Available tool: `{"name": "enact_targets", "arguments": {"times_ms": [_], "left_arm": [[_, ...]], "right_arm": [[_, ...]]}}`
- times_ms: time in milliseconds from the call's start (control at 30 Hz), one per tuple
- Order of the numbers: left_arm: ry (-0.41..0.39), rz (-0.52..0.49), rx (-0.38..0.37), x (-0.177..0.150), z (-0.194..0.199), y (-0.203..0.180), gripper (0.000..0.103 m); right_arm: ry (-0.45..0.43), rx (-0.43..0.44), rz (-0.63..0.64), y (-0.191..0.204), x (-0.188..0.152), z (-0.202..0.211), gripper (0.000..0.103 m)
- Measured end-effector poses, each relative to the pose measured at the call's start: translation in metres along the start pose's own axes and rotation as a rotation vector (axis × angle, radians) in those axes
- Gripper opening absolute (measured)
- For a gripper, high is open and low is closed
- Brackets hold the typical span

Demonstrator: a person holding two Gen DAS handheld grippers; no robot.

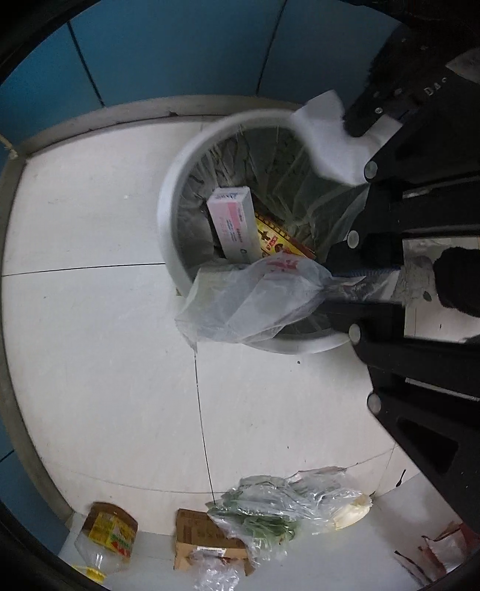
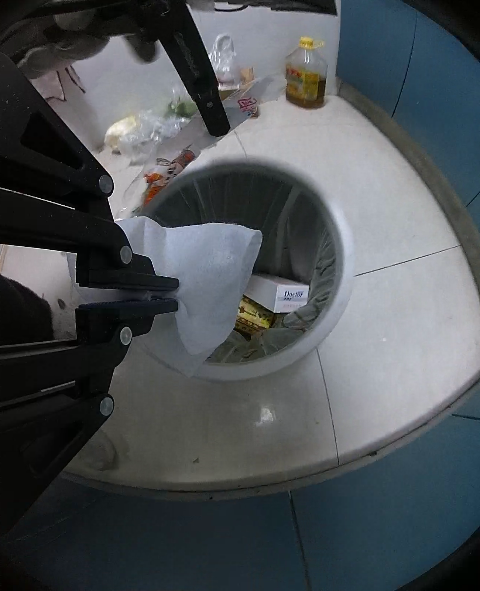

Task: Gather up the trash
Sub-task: 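Carry the bag and tissue to the grey bin and release both, then lift both tools from the bin back toward the counter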

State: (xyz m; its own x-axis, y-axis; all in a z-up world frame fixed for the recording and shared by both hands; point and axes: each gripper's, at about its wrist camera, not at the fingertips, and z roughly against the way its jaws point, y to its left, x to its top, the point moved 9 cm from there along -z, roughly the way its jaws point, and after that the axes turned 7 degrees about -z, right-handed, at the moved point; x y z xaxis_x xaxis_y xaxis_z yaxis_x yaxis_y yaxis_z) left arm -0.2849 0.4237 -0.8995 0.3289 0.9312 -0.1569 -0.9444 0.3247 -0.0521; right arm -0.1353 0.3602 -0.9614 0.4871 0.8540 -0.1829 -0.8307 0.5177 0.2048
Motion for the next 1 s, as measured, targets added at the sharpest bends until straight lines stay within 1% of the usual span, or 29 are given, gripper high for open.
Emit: {"name": "enact_targets", "arguments": {"times_ms": [33, 67, 100, 133, 200, 267, 333, 400, 467, 600, 767, 867, 900, 933, 1000], "left_arm": [[-0.004, -0.009, 0.008, 0.000, -0.001, 0.002, 0.027], [-0.014, -0.009, 0.020, -0.002, 0.000, 0.007, 0.058], [-0.025, -0.005, 0.027, -0.001, 0.002, 0.011, 0.077], [-0.040, 0.002, 0.030, -0.002, 0.006, 0.013, 0.102], [-0.053, 0.014, 0.035, -0.004, 0.013, 0.017, 0.103], [-0.064, 0.022, 0.049, -0.006, 0.020, 0.019, 0.103], [-0.088, 0.023, 0.069, -0.011, 0.031, 0.022, 0.103], [-0.116, 0.028, 0.085, -0.019, 0.045, 0.027, 0.103], [-0.132, 0.033, 0.092, -0.027, 0.061, 0.026, 0.103], [-0.171, 0.040, 0.113, -0.047, 0.096, 0.025, 0.103], [-0.220, 0.061, 0.134, -0.082, 0.163, 0.021, 0.103], [-0.247, 0.065, 0.135, -0.100, 0.206, 0.014, 0.103], [-0.263, 0.061, 0.137, -0.109, 0.228, 0.010, 0.103], [-0.275, 0.058, 0.137, -0.114, 0.242, 0.007, 0.103], [-0.292, 0.049, 0.134, -0.127, 0.272, 0.001, 0.103]], "right_arm": [[0.007, -0.004, 0.009, 0.001, 0.002, -0.007, 0.012], [0.006, -0.008, 0.013, 0.004, 0.003, -0.010, 0.019], [0.001, -0.010, 0.020, 0.006, 0.005, -0.010, 0.040], [-0.010, -0.017, 0.030, 0.007, 0.006, -0.008, 0.057], [-0.031, -0.030, 0.038, 0.004, 0.005, 0.000, 0.070], [-0.050, -0.066, 0.055, 0.002, 0.002, 0.010, 0.078], [-0.072, -0.091, 0.065, -0.001, 0.002, 0.025, 0.094], [-0.111, -0.133, 0.086, -0.002, -0.001, 0.043, 0.102], [-0.142, -0.155, 0.101, 0.000, -0.006, 0.061, 0.103], [-0.180, -0.172, 0.133, 0.004, -0.021, 0.097, 0.103], [-0.216, -0.179, 0.141, 0.010, -0.049, 0.154, 0.103], [-0.237, -0.153, 0.125, 0.015, -0.069, 0.206, 0.103], [-0.245, -0.146, 0.125, 0.017, -0.075, 0.221, 0.103], [-0.262, -0.140, 0.127, 0.020, -0.083, 0.246, 0.103], [-0.281, -0.126, 0.135, 0.027, -0.097, 0.280, 0.103]]}}
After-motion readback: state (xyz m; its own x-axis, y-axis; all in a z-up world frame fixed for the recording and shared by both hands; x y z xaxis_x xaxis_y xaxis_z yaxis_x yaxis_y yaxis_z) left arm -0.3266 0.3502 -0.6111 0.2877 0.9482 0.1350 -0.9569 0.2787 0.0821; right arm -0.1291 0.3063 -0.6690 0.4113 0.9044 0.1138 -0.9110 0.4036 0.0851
